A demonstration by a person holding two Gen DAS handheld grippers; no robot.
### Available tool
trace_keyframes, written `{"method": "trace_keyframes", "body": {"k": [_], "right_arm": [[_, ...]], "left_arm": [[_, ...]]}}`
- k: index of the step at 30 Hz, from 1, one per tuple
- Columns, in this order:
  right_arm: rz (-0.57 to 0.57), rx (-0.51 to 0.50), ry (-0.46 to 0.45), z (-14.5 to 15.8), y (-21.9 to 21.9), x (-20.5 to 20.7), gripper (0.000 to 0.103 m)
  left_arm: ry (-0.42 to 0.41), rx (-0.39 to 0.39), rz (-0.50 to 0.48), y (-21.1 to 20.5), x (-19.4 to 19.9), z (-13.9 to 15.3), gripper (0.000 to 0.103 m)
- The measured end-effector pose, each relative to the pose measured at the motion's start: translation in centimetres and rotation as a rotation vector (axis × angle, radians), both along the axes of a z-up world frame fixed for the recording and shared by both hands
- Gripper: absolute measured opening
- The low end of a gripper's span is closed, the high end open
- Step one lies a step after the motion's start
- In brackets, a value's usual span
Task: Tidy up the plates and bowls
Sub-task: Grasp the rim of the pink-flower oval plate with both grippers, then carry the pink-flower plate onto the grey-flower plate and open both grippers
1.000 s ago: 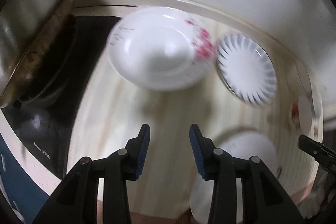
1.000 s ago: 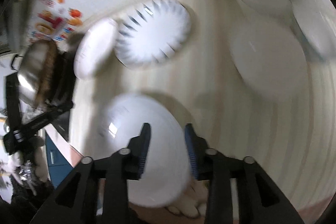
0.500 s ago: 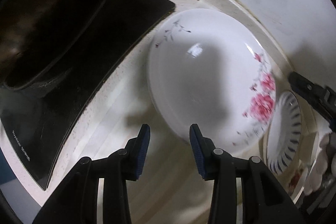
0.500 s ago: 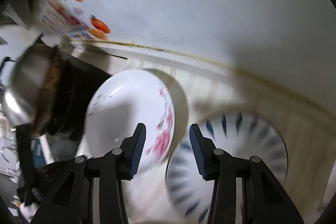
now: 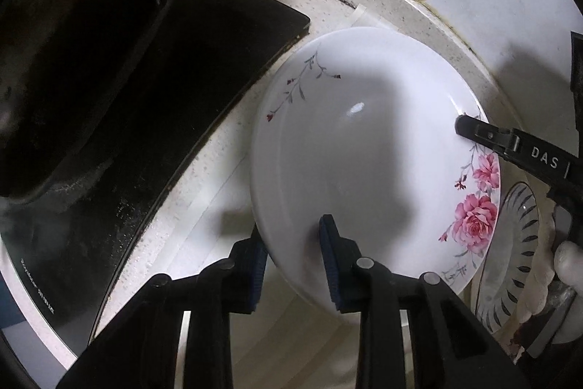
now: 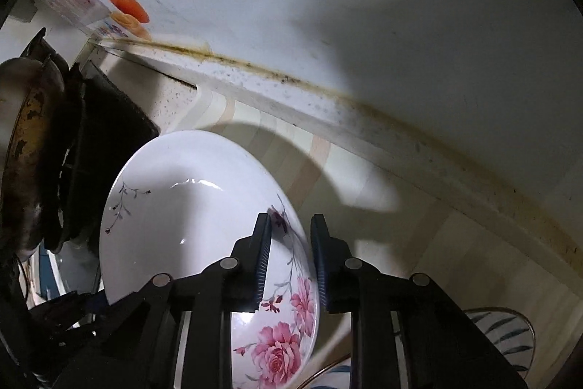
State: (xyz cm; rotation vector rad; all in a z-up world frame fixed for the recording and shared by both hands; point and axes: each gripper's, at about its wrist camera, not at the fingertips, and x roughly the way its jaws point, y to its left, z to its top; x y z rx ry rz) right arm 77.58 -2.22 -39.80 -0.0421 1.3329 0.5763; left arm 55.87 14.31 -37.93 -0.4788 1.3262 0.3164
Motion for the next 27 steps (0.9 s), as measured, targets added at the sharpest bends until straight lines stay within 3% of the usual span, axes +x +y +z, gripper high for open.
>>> {"method": "trace_keyframes", "body": {"k": [5,13,22,27], "right_arm": [[-0.004,0.028,0.005,0.2,-0.7,-0.3,0.019],[-0.029,0.046,-0.009,2.1,-2.8,-1.4,0.017],[-0.11,0.109,-0.045,7.3,-7.4,-5.3,0.017],[-0.17,0.133,-0.082,10.8,-11.1,-9.8,0.017]], "left_arm": [[-0.021,0.025,-0.005,-1.0,-0.2,0.7,0.025],[-0.073,0.022,-0.042,-1.7,-1.9,4.3,0.025],[-0.12,-0.029,-0.109,-2.8,-3.3,8.7,0.025],[-0.14,-0.041,-0.19,-4.6,-4.8,10.2,0.025]]}}
